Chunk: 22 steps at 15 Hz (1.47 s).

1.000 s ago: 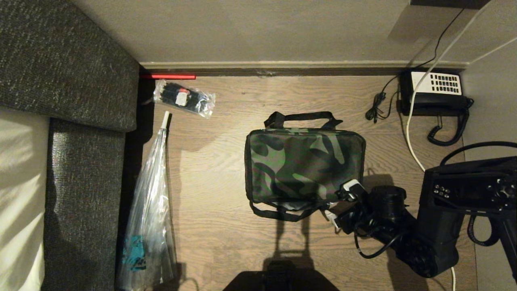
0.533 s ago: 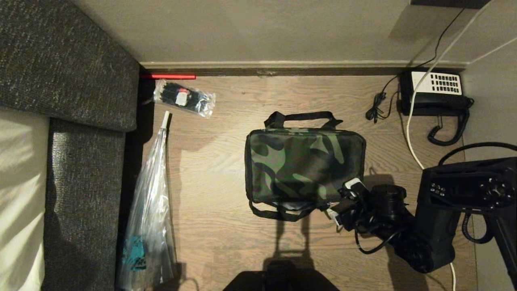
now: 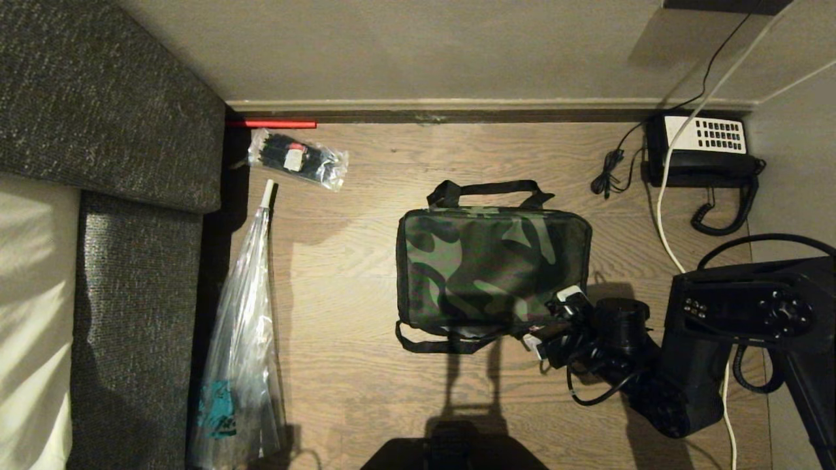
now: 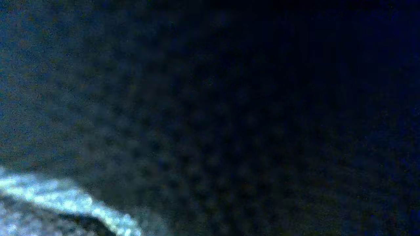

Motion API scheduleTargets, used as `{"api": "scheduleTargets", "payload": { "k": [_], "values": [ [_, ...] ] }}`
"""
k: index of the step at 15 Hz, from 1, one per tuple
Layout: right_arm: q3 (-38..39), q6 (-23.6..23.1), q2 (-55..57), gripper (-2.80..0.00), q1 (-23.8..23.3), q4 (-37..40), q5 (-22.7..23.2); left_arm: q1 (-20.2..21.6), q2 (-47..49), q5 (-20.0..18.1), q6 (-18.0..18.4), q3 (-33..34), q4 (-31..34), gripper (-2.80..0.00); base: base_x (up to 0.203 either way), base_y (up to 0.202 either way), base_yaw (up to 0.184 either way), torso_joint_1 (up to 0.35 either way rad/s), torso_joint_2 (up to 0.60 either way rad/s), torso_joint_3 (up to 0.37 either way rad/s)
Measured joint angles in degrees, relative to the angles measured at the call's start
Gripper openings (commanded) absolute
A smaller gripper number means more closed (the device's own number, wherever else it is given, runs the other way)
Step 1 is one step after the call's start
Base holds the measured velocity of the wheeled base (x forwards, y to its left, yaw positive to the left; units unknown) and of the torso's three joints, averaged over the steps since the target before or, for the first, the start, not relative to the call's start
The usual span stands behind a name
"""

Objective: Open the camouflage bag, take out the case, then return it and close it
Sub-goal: Open the top of the storage box

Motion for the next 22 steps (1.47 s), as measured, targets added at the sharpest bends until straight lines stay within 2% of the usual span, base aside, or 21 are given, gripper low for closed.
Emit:
{"api": "scheduleTargets", "payload": {
  "k": [4, 7, 8, 9, 13, 22],
  "values": [
    [0.5, 5.3, 0.5, 0.00, -0.1, -2.7, 0.1, 0.0, 0.0, 0.0, 0.0, 0.0, 0.0, -2.80, 0.000, 0.000, 0.000, 0.000, 0.00, 0.000],
    [1.2, 6.4, 0.5, 0.00, -0.1, -3.8, 0.1, 0.0, 0.0, 0.0, 0.0, 0.0, 0.0, -2.80, 0.000, 0.000, 0.000, 0.000, 0.00, 0.000],
    [1.2, 6.4, 0.5, -2.15, -0.1, -3.8, 0.2, 0.0, 0.0, 0.0, 0.0, 0.0, 0.0, -2.80, 0.000, 0.000, 0.000, 0.000, 0.00, 0.000],
    [1.0, 6.4, 0.6, -2.80, -0.1, -4.1, 0.2, 0.0, 0.0, 0.0, 0.0, 0.0, 0.0, -2.80, 0.000, 0.000, 0.000, 0.000, 0.00, 0.000],
    [0.5, 5.7, 1.4, -2.80, 0.0, -5.2, 1.8, 0.0, 0.0, 0.0, 0.0, 0.0, 0.0, -2.80, 0.000, 0.000, 0.000, 0.000, 0.00, 0.000],
    [1.7, 5.2, 0.2, -2.80, -0.1, -5.3, 2.0, 0.0, 0.0, 0.0, 0.0, 0.0, 0.0, -2.80, 0.000, 0.000, 0.000, 0.000, 0.00, 0.000]
  ]
}}
